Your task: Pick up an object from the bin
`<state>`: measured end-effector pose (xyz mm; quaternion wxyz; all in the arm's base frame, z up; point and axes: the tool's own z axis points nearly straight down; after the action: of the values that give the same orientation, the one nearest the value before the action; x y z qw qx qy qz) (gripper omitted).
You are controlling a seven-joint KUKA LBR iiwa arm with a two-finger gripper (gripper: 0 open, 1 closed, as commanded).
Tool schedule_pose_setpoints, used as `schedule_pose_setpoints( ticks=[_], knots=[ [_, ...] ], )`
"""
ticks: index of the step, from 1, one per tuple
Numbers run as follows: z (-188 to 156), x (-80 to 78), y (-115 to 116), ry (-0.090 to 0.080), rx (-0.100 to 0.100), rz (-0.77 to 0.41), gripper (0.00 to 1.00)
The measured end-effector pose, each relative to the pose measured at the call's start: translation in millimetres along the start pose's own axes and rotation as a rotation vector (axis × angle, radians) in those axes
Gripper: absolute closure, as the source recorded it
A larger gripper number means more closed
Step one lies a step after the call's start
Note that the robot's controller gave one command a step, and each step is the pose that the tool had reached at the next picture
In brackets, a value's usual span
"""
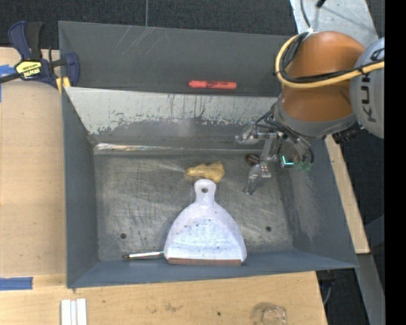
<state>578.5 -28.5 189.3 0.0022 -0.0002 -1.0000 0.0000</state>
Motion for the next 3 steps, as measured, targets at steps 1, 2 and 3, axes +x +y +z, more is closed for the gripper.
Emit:
schedule_pose_setpoints(
  ticks=[1,2,3],
  knots=[
    [-4,-1.7,0,-0.008,0.000,0.000,0.00],
    [2,-4.2,11,-0.009,0.003,-0.052,0.00],
    [40,-13.5,33,-0.011,0.000,-0.341,0.00]
  ],
)
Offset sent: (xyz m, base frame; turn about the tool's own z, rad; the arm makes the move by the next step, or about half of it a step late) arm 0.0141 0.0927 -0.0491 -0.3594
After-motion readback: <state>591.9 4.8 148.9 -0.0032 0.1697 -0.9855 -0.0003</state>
